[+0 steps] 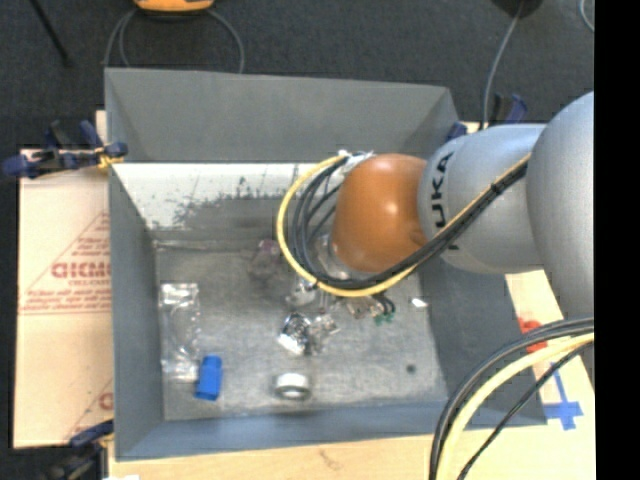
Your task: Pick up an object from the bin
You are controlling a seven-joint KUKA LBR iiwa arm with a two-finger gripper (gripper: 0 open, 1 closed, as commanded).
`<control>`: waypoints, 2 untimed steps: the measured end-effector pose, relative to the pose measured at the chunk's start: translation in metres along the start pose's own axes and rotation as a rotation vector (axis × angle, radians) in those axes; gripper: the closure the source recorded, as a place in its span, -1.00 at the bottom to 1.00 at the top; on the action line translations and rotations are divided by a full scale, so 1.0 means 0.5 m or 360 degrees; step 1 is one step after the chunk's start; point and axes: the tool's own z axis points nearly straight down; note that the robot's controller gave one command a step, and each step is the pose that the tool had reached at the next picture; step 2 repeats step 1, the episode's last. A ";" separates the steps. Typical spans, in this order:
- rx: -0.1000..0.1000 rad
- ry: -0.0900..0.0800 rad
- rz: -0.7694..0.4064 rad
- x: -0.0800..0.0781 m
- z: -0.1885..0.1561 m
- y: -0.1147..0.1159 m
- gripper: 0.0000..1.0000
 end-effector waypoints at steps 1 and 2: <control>0.0001 0.0012 -0.0091 -0.040 -0.263 -0.069 1.00; 0.0001 0.0012 -0.0091 -0.040 -0.263 -0.069 1.00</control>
Offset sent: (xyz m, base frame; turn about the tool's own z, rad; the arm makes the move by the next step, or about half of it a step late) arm 0.0252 -0.0225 0.1264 -0.0618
